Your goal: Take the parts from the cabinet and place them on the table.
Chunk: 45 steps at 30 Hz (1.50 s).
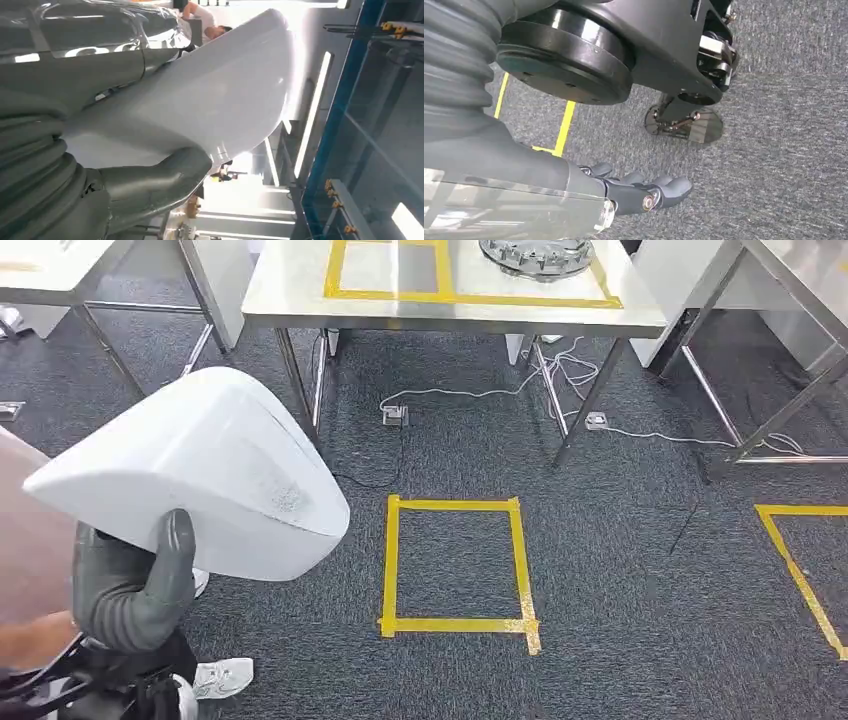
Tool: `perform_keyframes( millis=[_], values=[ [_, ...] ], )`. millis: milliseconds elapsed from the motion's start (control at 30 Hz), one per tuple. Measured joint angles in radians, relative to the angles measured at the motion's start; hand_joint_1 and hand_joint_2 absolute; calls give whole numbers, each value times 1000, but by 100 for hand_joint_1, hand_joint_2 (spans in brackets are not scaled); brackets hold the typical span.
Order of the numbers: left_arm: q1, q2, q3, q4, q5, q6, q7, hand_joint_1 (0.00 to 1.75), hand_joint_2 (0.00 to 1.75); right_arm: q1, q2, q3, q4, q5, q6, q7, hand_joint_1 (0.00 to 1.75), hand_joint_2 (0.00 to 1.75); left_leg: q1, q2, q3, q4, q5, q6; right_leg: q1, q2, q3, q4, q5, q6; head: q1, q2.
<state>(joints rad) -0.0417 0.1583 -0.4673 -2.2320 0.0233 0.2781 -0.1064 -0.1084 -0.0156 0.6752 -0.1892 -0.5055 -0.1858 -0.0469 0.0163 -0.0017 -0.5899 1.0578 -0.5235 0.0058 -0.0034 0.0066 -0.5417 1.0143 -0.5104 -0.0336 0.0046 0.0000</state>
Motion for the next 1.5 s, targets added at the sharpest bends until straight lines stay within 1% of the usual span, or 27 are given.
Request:
perform_keyframes(
  millis=[33,67,100,133,167,200,233,433,867,1267,1400,1500],
  values=[
    [0,0,0,0,0,0,0,175,175,0,0,0,0,0,0,0,0,175,0,0,0,0,-1,1,0,0,1,-2,0,5,0,0],
    [0,0,0,0,0,0,0,175,175,0,0,0,0,0,0,0,0,175,0,0,0,0,-1,1,-1,0,2,-3,0,13,0,0],
    [0,0,0,0,0,0,0,175,175,0,0,0,0,0,0,0,0,175,-1,0,0,0,-2,4,-2,0,3,-5,-1,23,0,0],
    [0,0,0,0,0,0,0,175,175,0,0,0,0,0,0,0,0,175,-1,0,0,0,-2,4,-4,0,4,-6,-2,38,0,0],
    [0,0,0,0,2,0,2,175,175,0,0,0,0,0,1,0,0,175,-2,-1,0,1,-3,4,-5,0,5,-8,-3,48,0,0],
    [0,1,0,0,5,0,3,175,175,0,0,0,0,0,2,1,0,175,-2,-1,0,1,-3,4,-6,0,5,-9,-3,54,0,0],
    [0,1,0,0,6,0,5,175,175,0,0,0,0,0,2,2,0,175,-2,-1,0,1,-3,4,-6,0,5,-9,-4,56,0,0],
    [0,2,0,0,9,0,8,175,175,0,0,0,0,0,3,3,0,175,-1,-1,2,-2,-3,4,-5,0,5,-9,-5,59,0,0],
    [-5,4,0,2,6,0,61,175,175,0,0,0,0,-6,1,3,0,175,-1,-2,5,-6,-3,4,-5,0,5,-9,-6,59,0,0],
    [-15,4,-2,25,18,-7,58,175,175,-1,-10,0,0,-6,-5,3,0,175,-1,-4,5,-6,-3,4,-5,0,5,-9,-6,59,0,0],
    [-32,3,-5,31,59,-24,60,175,175,-1,-16,0,0,-21,-22,12,0,175,-1,-7,5,-6,-3,4,-5,-1,5,-9,-6,59,0,0],
    [-65,2,-11,49,84,-21,75,175,175,-2,-18,-1,0,-38,-16,38,0,175,-1,-10,5,-6,-3,3,-5,-2,6,-9,-6,59,0,0]
  ],
)
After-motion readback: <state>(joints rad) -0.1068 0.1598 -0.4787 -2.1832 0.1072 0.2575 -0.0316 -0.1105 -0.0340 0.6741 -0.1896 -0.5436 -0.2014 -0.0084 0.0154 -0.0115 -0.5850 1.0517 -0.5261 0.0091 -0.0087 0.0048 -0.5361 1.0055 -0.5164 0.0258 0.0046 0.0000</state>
